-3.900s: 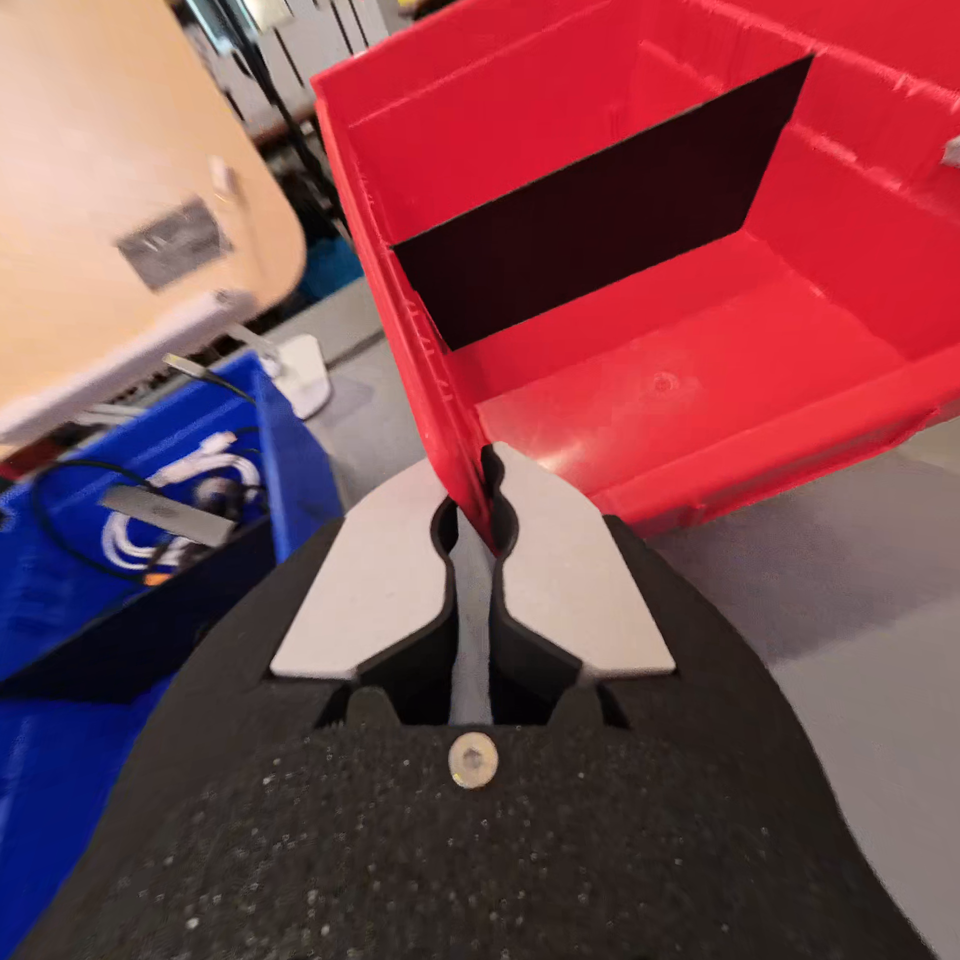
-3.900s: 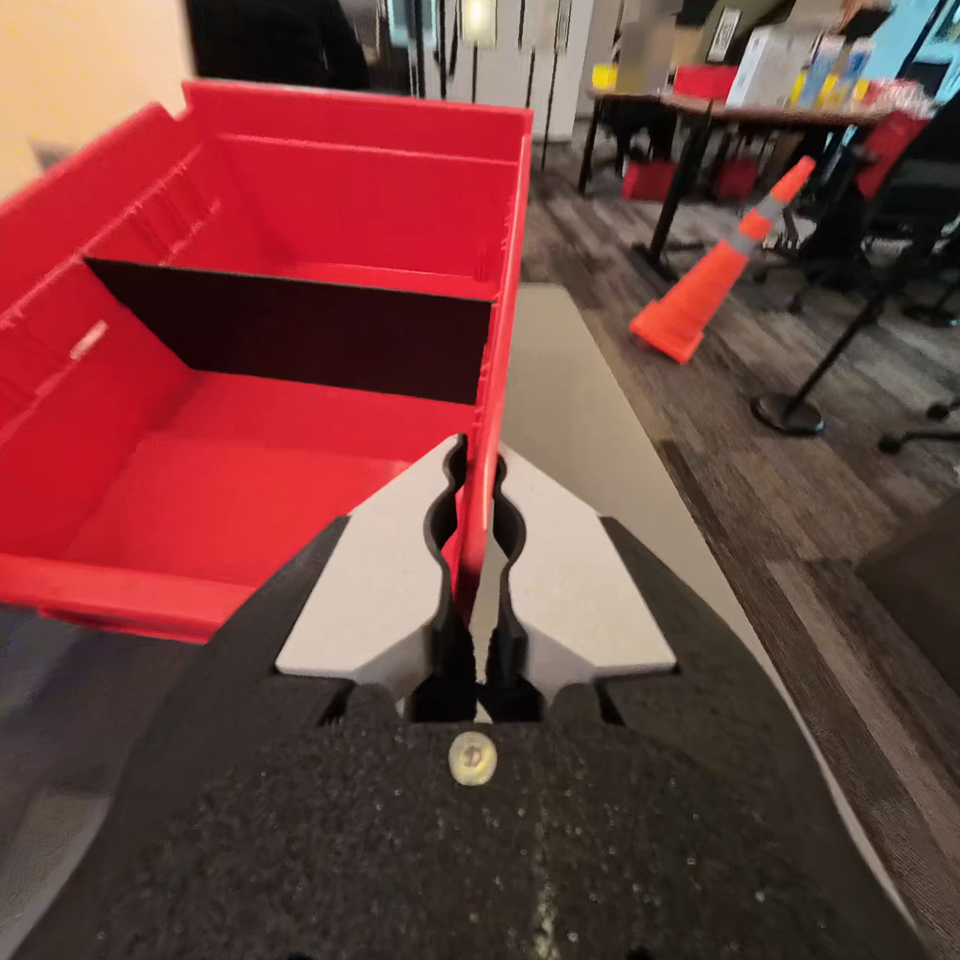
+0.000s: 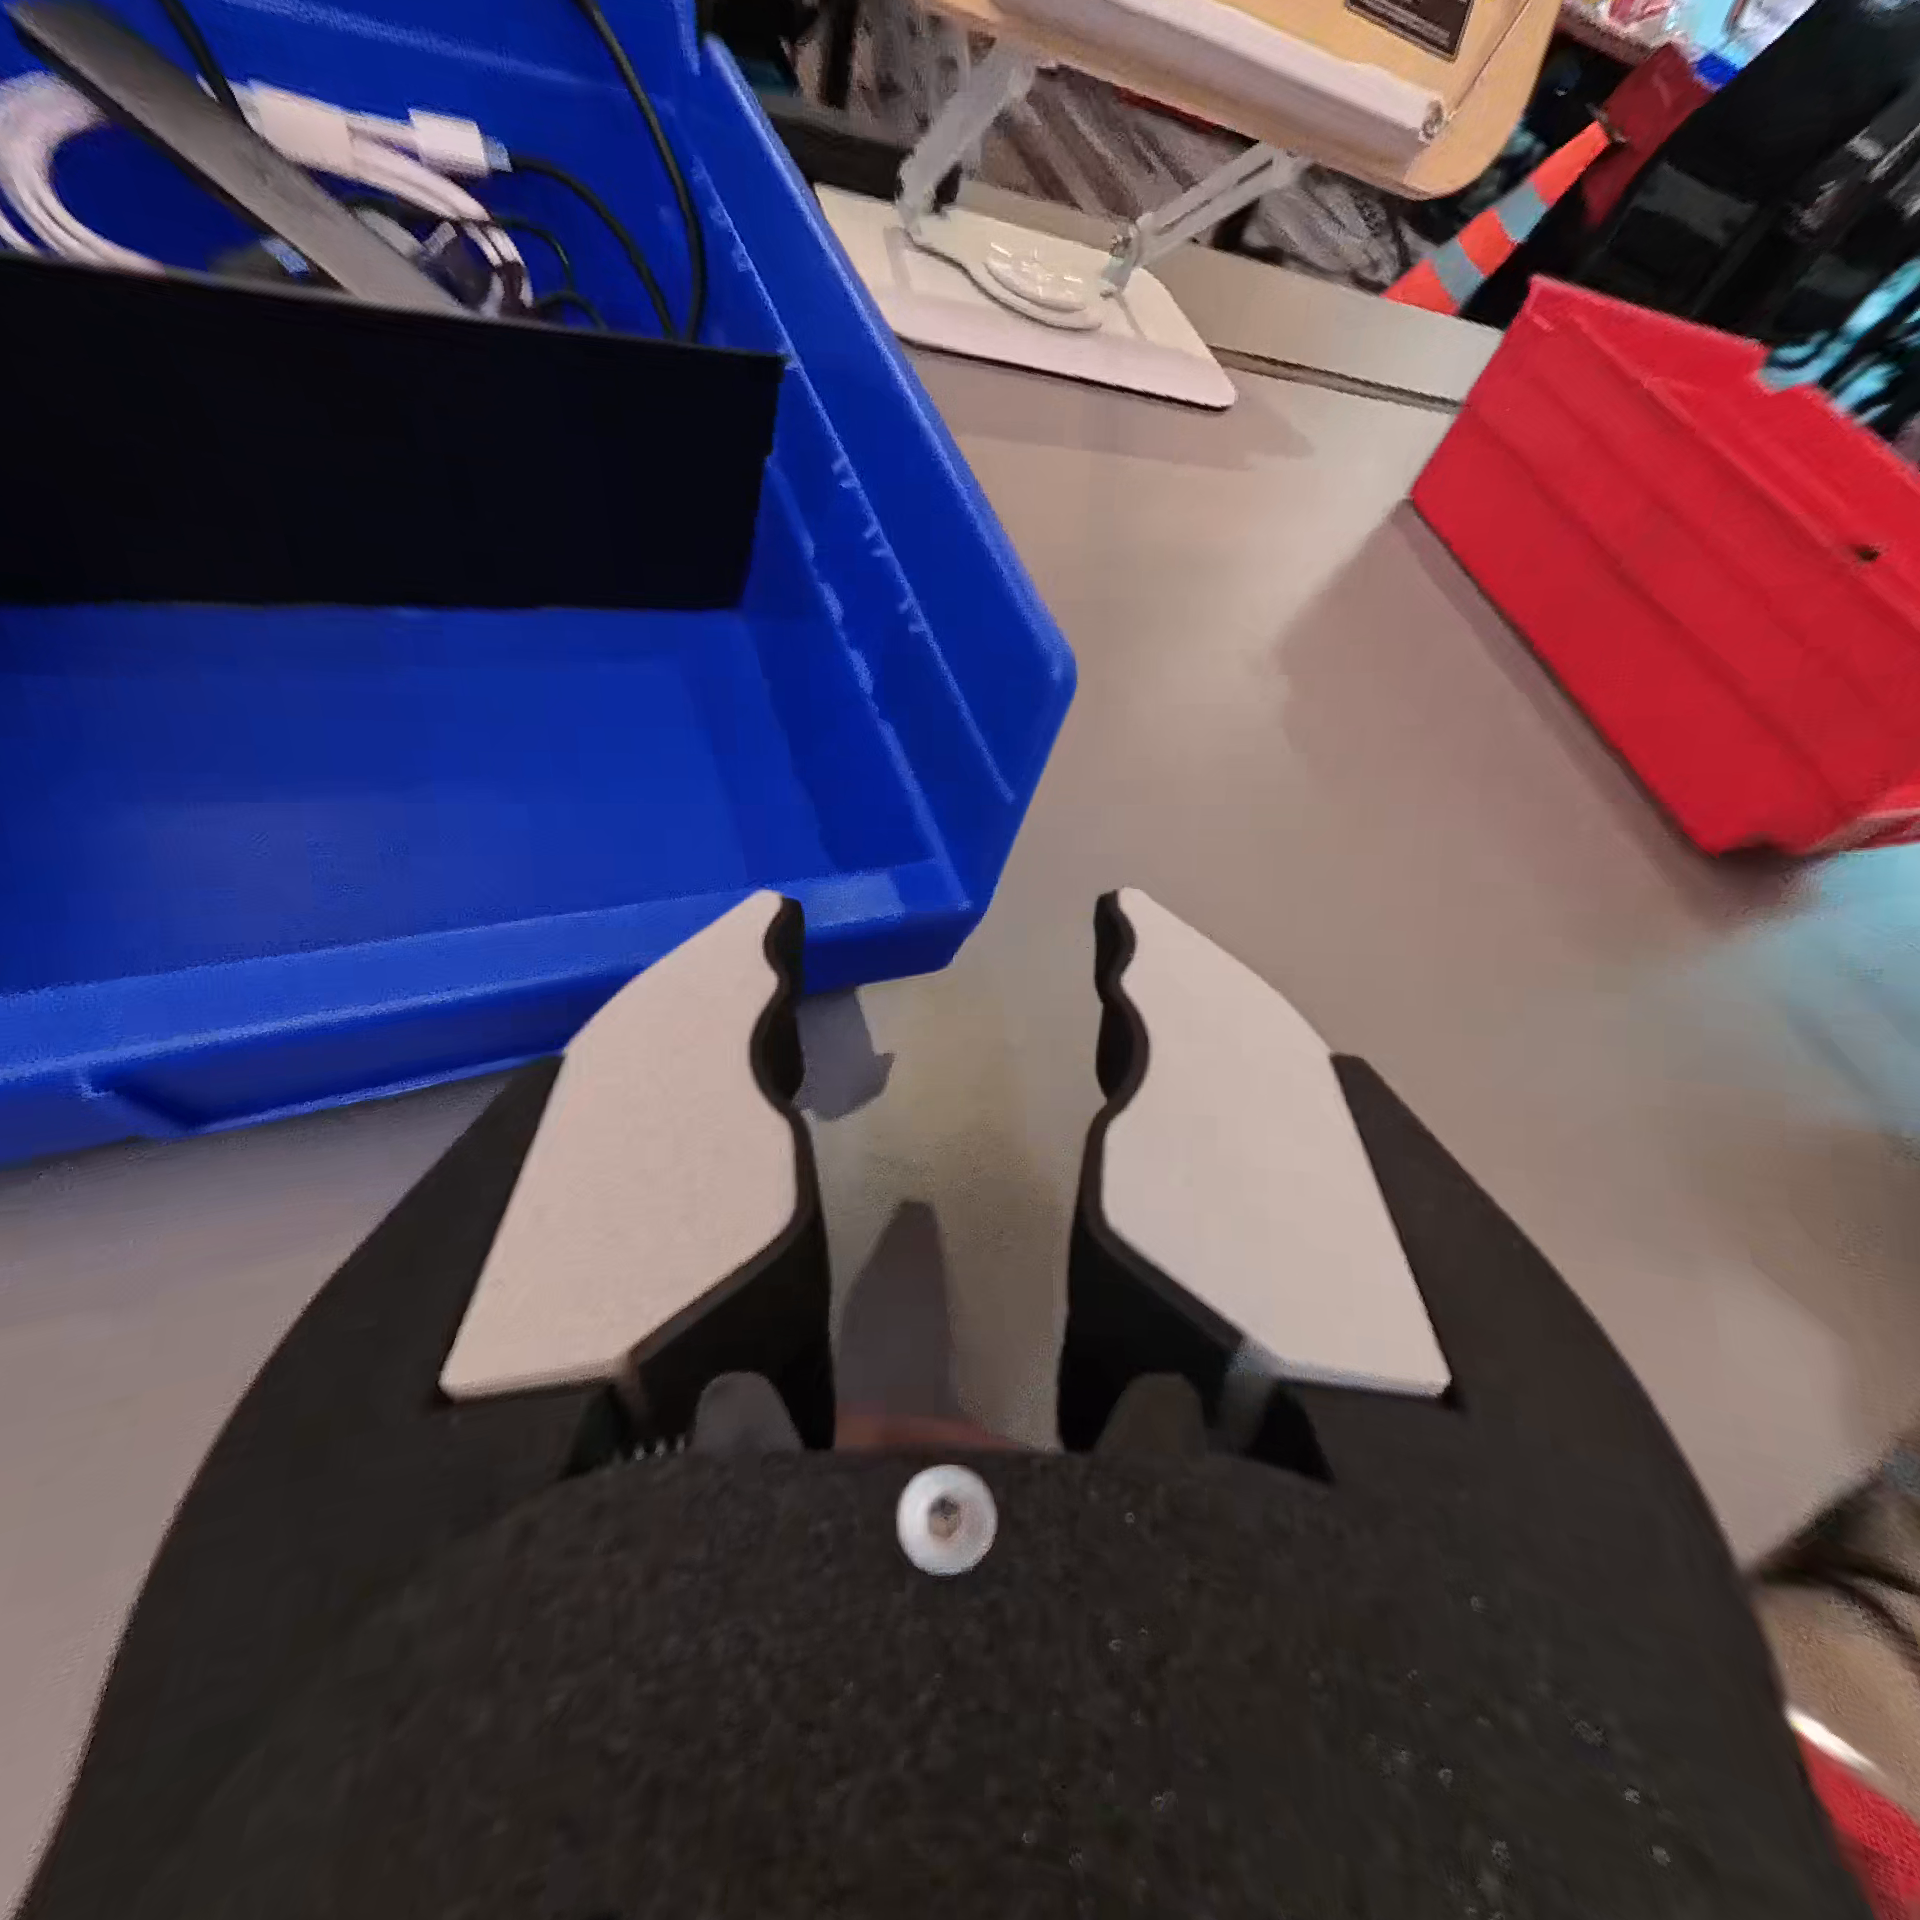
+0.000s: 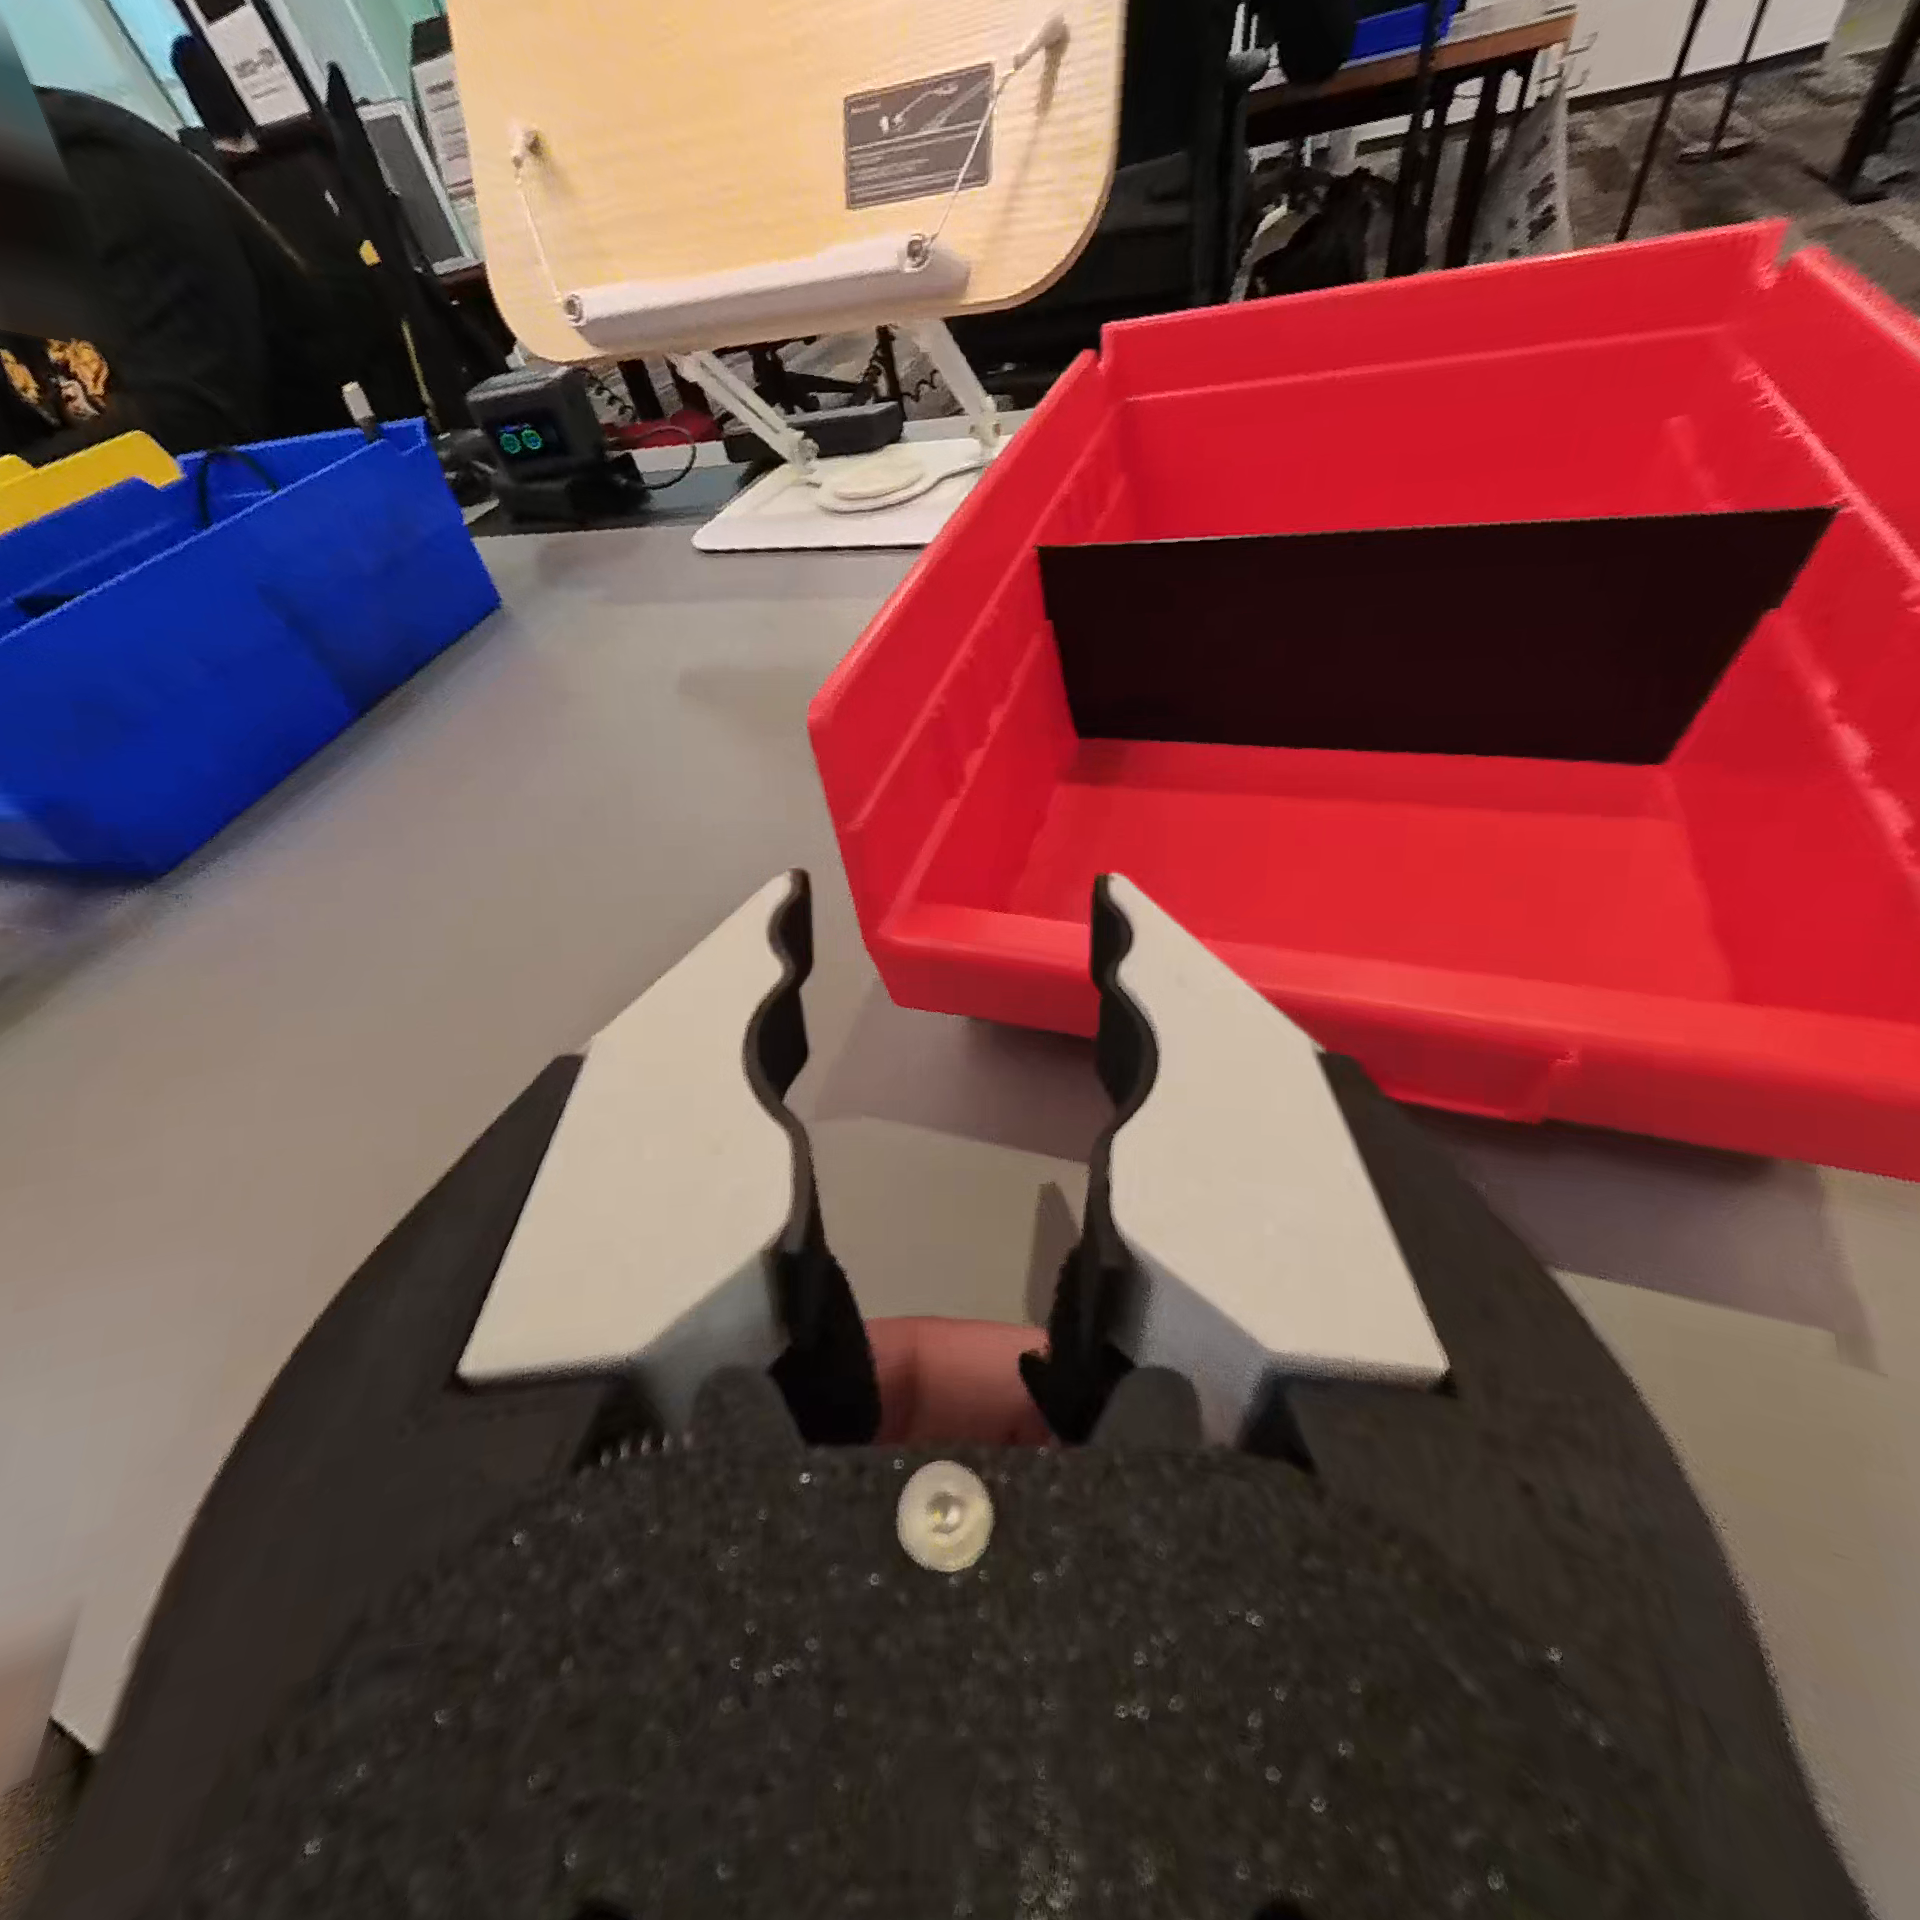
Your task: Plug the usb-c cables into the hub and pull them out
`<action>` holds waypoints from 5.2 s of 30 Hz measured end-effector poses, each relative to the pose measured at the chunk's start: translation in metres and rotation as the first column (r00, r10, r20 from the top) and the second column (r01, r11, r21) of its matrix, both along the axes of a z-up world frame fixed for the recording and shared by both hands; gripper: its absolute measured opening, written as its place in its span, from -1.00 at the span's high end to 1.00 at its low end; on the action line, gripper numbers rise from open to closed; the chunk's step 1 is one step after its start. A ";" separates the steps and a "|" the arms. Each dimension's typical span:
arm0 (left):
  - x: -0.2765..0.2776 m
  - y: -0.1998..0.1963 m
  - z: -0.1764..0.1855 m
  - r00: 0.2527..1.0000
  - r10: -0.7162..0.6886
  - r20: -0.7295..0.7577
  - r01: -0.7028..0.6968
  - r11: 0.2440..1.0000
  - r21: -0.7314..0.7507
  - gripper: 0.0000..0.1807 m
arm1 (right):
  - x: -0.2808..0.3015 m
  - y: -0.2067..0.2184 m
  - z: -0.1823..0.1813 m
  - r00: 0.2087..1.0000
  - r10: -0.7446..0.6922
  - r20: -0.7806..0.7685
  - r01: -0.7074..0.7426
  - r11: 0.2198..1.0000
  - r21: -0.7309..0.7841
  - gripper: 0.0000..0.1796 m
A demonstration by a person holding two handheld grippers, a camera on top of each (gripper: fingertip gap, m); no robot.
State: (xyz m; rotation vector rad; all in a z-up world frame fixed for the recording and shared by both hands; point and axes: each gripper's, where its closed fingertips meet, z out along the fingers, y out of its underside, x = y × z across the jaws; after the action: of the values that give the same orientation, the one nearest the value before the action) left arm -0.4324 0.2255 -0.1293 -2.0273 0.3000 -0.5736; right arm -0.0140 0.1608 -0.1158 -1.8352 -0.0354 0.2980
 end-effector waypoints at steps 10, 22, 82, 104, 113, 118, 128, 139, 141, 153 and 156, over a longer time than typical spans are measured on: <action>-0.049 0.122 0.059 0.982 0.186 0.031 -0.173 0.955 -0.242 0.44 | 0.003 0.003 -0.010 1.000 0.019 0.014 -0.018 0.999 -0.029 0.41; -0.072 0.250 -0.004 0.947 0.307 -0.091 -0.298 0.742 -0.600 0.39 | 0.006 -0.003 -0.015 1.000 0.019 0.009 -0.018 0.998 -0.056 0.41; 0.237 -0.109 0.195 -0.066 -0.974 -0.216 0.878 -0.160 0.452 0.76 | -0.204 -0.015 0.136 0.511 0.835 -0.206 -0.745 0.549 0.379 0.41; 0.205 -0.062 0.063 0.725 -0.679 0.113 0.674 0.734 0.082 0.52 | -0.192 0.030 0.057 0.420 -0.159 0.894 -0.493 0.787 0.371 0.77; 0.207 -0.045 0.065 0.803 -0.528 0.276 0.497 0.849 0.179 0.72 | -0.198 0.037 0.055 0.330 -0.247 0.911 -0.445 0.811 0.380 0.78; 0.210 -0.051 0.071 0.802 -0.559 0.212 0.493 0.819 0.293 0.88 | -0.208 0.030 0.051 0.356 -0.230 0.906 -0.440 0.814 0.379 0.78; 0.190 -0.033 0.055 0.781 -0.418 -0.463 0.620 0.601 0.504 0.88 | -0.213 0.011 0.028 0.678 0.470 0.565 -0.624 0.774 0.104 0.66; 0.204 -0.039 0.047 0.689 -0.227 -0.689 0.714 0.377 0.590 0.87 | -0.225 0.009 0.046 0.760 0.645 -0.080 -0.633 0.763 0.132 0.70; 0.206 -0.039 0.045 0.684 -0.233 -0.691 0.718 0.382 0.582 0.88 | -0.226 0.010 0.047 0.764 0.638 -0.095 -0.626 0.769 0.132 0.73; 0.207 -0.038 0.036 0.662 -0.265 -0.701 0.733 0.424 0.532 0.88 | -0.224 0.016 0.037 0.750 0.632 -0.198 -0.626 0.774 0.097 0.89; 0.205 -0.038 0.036 0.658 -0.268 -0.704 0.735 0.430 0.523 0.87 | -0.224 0.016 0.036 0.732 0.641 -0.230 -0.640 0.763 0.088 0.88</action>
State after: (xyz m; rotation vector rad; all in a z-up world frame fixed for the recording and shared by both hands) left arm -0.2270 0.1872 -0.0936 -1.1005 1.3508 -0.1418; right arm -0.2381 0.1768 -0.0797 -1.7159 -0.5099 1.0173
